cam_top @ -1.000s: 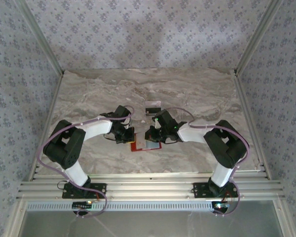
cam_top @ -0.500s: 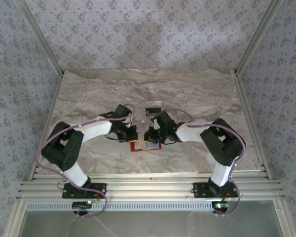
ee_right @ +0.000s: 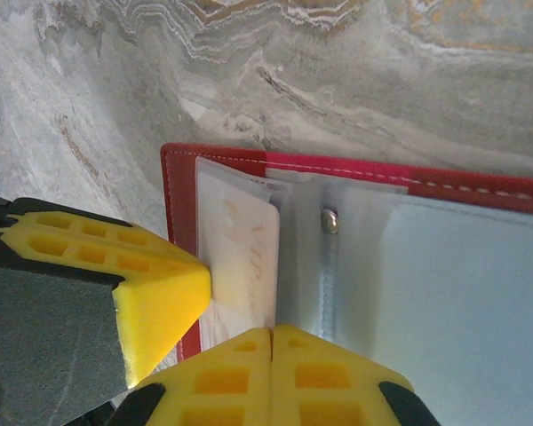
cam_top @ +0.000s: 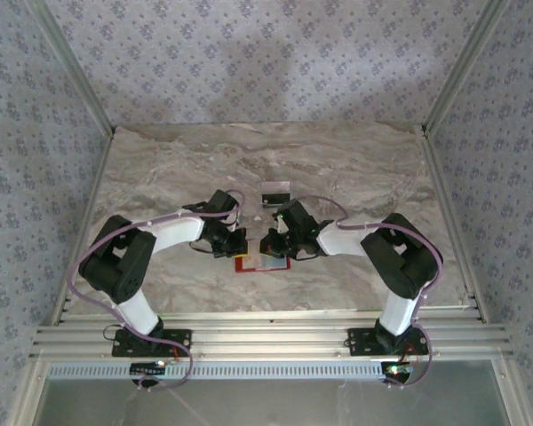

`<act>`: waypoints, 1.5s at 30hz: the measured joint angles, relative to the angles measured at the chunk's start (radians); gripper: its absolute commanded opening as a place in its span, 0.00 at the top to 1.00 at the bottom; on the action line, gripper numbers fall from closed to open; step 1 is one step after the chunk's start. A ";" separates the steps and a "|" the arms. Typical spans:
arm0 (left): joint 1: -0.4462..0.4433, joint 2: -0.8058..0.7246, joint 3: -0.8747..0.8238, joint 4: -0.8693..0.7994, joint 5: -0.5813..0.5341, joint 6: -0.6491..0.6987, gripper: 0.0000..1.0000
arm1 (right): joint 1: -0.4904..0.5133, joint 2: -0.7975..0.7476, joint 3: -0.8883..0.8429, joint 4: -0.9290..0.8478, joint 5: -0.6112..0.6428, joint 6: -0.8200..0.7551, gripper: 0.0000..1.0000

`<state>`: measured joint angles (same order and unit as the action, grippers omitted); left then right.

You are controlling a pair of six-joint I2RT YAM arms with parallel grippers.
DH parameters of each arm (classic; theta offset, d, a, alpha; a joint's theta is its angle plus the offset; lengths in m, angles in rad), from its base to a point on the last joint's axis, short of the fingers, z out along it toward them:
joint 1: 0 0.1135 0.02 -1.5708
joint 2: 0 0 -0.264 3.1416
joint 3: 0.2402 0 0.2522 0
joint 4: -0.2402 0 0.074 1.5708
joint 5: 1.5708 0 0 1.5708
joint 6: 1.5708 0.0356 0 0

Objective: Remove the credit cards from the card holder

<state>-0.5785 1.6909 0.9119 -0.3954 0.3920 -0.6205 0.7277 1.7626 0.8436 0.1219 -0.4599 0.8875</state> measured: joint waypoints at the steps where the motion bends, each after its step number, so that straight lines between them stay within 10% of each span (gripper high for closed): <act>1: -0.001 0.000 0.002 -0.002 -0.003 0.003 0.96 | 0.000 -0.002 -0.004 0.000 0.000 0.000 1.00; 27: -0.005 0.000 0.010 -0.024 -0.045 0.011 0.96 | -0.017 -0.052 -0.058 0.042 0.011 0.041 1.00; 45: -0.004 0.000 0.021 -0.051 -0.068 0.011 0.96 | -0.005 0.019 -0.053 0.143 -0.018 0.096 0.83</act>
<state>-0.5827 1.6909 0.9329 -0.4465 0.3244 -0.6098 0.7227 1.7813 0.7902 0.2653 -0.4778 0.9833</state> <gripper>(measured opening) 0.049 0.144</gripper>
